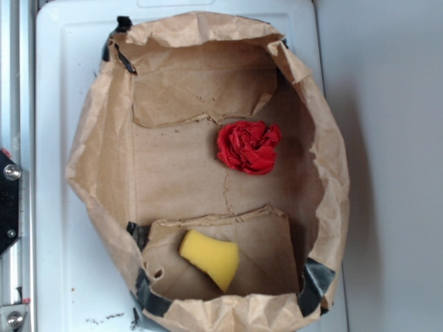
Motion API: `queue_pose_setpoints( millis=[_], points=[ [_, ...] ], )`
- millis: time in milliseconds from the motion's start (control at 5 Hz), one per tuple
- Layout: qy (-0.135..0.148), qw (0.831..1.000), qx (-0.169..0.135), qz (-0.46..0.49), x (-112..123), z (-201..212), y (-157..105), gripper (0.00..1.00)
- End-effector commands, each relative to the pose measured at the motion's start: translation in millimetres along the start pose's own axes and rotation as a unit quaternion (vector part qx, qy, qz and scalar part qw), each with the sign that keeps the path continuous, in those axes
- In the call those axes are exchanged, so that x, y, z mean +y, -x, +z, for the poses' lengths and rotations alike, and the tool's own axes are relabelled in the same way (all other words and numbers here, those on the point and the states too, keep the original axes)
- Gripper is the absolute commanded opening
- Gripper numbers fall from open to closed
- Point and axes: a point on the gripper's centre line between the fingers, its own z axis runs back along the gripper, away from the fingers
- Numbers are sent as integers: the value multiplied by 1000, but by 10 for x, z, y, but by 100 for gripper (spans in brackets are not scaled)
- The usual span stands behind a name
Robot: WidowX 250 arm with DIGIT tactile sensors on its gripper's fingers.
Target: Grab the red paper.
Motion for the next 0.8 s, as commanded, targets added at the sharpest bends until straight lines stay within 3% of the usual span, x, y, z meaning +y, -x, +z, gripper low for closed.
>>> queue_pose_setpoints(
  millis=[0, 200, 600],
  points=[
    [0, 1000, 0, 0, 0, 0, 0, 100],
    [5, 1000, -11, 21, -99, -99, -341, 100],
    [3, 998, -54, 33, -75, -353, -895, 100]
  ],
)
